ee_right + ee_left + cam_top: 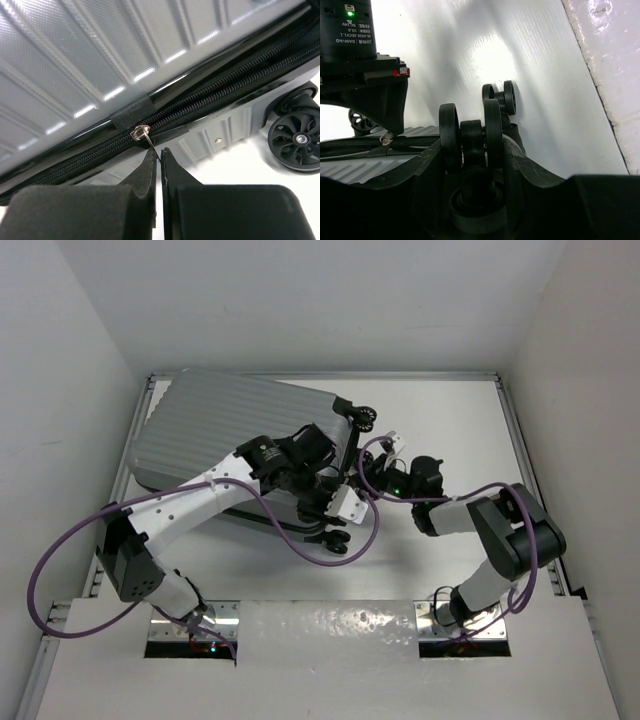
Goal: Pack the luggage
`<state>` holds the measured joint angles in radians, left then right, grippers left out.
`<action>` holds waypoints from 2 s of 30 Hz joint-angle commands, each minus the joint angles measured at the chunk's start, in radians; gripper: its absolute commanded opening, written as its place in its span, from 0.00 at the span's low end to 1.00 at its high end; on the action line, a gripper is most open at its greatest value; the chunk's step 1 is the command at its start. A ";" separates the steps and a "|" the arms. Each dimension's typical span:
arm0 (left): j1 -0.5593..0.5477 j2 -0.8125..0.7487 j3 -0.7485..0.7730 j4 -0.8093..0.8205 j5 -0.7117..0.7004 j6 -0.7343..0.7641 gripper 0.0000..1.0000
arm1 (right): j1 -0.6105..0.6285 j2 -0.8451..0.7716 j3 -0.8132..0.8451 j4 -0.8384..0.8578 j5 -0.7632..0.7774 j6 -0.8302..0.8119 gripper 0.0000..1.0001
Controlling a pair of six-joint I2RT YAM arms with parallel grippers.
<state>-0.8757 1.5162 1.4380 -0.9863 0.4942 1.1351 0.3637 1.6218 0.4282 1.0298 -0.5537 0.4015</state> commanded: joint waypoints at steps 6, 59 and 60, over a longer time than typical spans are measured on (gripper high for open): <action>-0.016 -0.093 -0.034 -0.075 -0.031 0.097 0.00 | -0.081 0.059 0.084 0.026 0.227 0.065 0.00; -0.066 -0.476 -0.348 -0.032 -0.180 0.574 0.00 | -0.085 0.364 0.590 -0.185 -0.082 0.017 0.00; -0.066 -0.505 -0.363 -0.008 -0.180 0.587 0.00 | -0.085 0.375 0.622 -0.185 -0.060 0.028 0.00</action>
<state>-0.9360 1.1084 1.1065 -1.0267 0.2993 1.5143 0.2329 1.9617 0.9516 0.7815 -0.6907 0.4297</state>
